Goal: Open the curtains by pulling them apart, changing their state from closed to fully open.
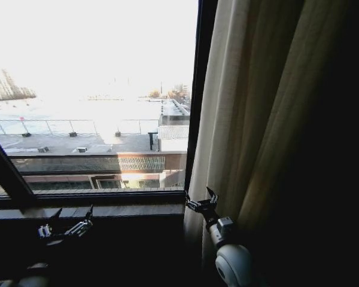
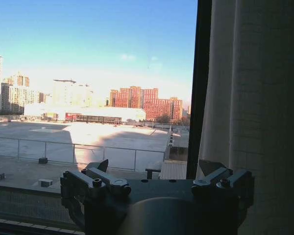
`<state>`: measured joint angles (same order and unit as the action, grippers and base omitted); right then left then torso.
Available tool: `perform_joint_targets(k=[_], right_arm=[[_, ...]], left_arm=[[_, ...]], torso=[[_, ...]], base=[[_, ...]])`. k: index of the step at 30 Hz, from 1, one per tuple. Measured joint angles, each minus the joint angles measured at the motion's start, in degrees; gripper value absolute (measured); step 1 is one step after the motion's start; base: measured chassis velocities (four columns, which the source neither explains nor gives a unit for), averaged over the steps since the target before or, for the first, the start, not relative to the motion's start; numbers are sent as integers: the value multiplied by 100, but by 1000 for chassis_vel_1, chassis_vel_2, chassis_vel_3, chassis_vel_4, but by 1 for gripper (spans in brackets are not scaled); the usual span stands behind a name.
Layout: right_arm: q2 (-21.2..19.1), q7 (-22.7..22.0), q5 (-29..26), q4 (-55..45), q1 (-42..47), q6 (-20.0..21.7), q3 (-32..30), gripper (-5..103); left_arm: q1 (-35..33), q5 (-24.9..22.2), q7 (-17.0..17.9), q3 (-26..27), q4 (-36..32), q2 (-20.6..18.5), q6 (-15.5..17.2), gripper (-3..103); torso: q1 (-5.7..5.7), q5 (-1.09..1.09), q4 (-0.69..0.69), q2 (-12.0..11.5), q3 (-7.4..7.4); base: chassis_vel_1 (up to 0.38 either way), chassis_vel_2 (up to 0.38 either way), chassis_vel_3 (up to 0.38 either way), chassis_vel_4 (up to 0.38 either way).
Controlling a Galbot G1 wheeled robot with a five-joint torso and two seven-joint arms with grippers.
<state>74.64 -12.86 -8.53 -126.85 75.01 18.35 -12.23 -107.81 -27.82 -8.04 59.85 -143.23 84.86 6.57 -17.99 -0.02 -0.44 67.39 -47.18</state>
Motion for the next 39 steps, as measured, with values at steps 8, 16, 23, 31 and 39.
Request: perform_joint_targets(k=[8, 16, 23, 31, 39], right_arm=[[38, 3, 6, 25, -40, 2, -13, 100], [47, 2, 8, 40, -72, -6, -25, 100], [54, -7, 8, 40, -56, -14, -41, 100], [91, -30, 18, 43, -59, -15, -34, 100], [101, -307, 16, -18, 29, 37, -164, 100]], left_arm=[[-15, 2, -12, 4, -1, 16, -14, 100], [-23, 7, -14, 11, -1, 22, -20, 100], [-23, 12, -15, 3, -1, 15, -22, 100], [-25, 6, -16, 12, -1, -3, -38, 100], [-55, -10, -17, 20, -1, 0, -96, 100]], torso=[[2, 9, -2, -1, -1], [1, 1, 0, -1, -1], [2, 3, 0, 1, 0], [-4, 4, -1, -2, -2], [-1, 3, 0, -3, -2]], base=[[1, -8, 3, -5], [-28, -1, 30, 4], [-68, 99, 65, -88], [-184, 159, 184, -158], [-48, 46, 58, -58]])
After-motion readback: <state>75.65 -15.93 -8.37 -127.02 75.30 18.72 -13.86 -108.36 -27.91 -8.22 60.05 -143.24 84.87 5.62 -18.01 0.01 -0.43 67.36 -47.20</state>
